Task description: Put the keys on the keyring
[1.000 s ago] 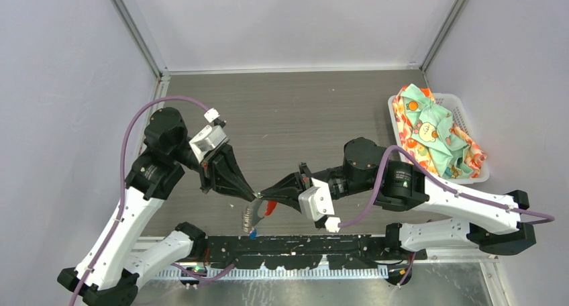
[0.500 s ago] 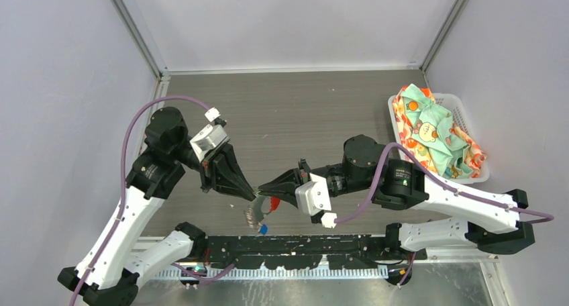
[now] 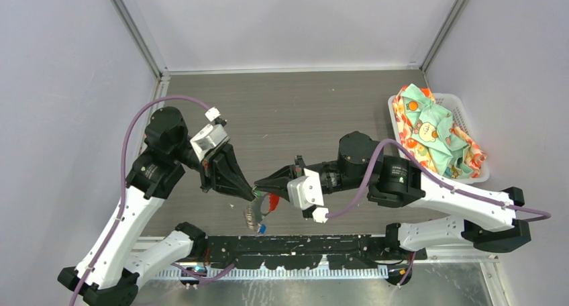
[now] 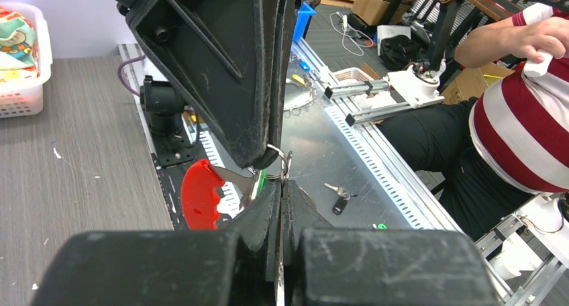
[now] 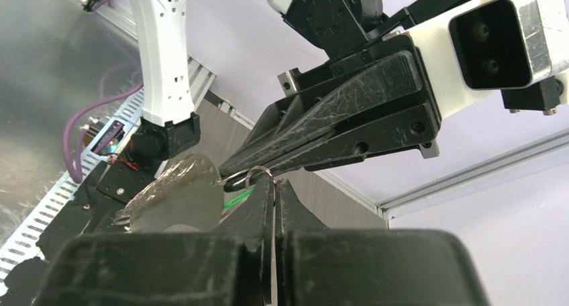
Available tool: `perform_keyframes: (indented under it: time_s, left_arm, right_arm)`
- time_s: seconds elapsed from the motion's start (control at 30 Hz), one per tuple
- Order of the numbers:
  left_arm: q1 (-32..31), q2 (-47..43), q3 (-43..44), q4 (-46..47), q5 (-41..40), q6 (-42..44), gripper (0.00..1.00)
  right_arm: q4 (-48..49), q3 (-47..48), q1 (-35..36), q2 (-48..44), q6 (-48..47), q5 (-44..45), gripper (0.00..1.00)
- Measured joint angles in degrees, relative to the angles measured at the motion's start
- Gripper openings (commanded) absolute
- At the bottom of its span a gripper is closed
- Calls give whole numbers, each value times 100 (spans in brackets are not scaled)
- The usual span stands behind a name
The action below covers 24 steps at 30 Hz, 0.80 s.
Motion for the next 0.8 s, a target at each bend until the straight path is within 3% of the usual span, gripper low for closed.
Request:
perform_keyframes:
  time_s: [0.4, 0.57, 0.8]
  left_arm:
    - [85, 2, -2, 109, 0, -2, 0]
    - [170, -79, -44, 315, 0, 15, 0]
    - [181, -247, -107, 673, -4, 291, 0]
  right_arm:
    - [-343, 487, 83, 363, 262, 472, 3]
    - [-367, 516, 129, 363, 413, 614, 13]
    - [-546, 702, 170, 428, 699, 654, 18]
